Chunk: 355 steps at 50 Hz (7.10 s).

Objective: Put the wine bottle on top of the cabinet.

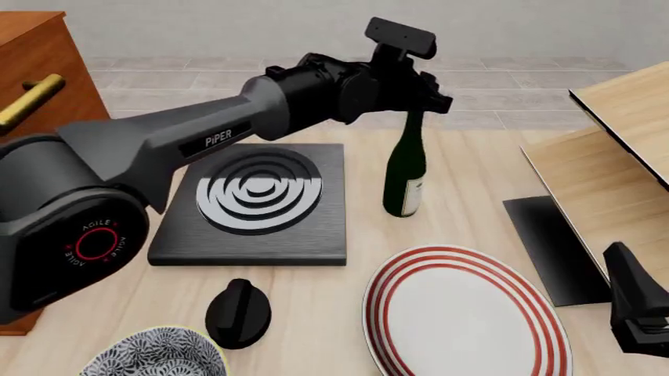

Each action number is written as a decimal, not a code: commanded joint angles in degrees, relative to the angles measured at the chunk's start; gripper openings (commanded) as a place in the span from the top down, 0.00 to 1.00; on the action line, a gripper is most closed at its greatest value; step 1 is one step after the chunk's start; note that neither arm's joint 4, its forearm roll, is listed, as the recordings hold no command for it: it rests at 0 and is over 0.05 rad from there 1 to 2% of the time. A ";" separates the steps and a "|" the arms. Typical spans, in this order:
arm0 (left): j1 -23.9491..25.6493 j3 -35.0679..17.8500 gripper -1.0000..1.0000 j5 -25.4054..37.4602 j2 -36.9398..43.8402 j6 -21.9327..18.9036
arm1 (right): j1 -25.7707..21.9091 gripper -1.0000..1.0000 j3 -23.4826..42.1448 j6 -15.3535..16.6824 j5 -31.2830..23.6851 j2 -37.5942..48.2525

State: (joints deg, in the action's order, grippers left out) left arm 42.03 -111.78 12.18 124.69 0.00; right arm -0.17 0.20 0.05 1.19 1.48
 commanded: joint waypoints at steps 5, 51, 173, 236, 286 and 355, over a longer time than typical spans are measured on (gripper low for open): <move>-0.29 1.91 1.00 -1.10 -1.03 0.17 | 0.00 0.00 -0.05 -0.01 0.17 0.13; 5.26 5.21 1.00 -7.87 -9.93 -2.09 | -0.01 0.00 -0.04 0.03 0.15 0.08; 2.24 43.20 1.00 21.52 -77.64 -4.51 | 0.00 0.00 -0.04 0.01 0.15 0.09; -17.54 -4.36 1.00 57.70 -65.46 -15.13 | -0.01 0.00 -0.04 0.02 0.15 0.08; -40.14 -11.81 1.00 57.71 -64.40 -13.06 | -0.01 0.00 -0.05 0.00 0.17 0.12; -69.59 -6.86 1.00 44.41 -52.68 -6.90 | 0.00 0.00 -0.04 0.01 0.17 0.12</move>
State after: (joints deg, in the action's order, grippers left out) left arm -24.78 -118.25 58.78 69.61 -7.18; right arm -0.17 0.16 0.05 1.36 1.60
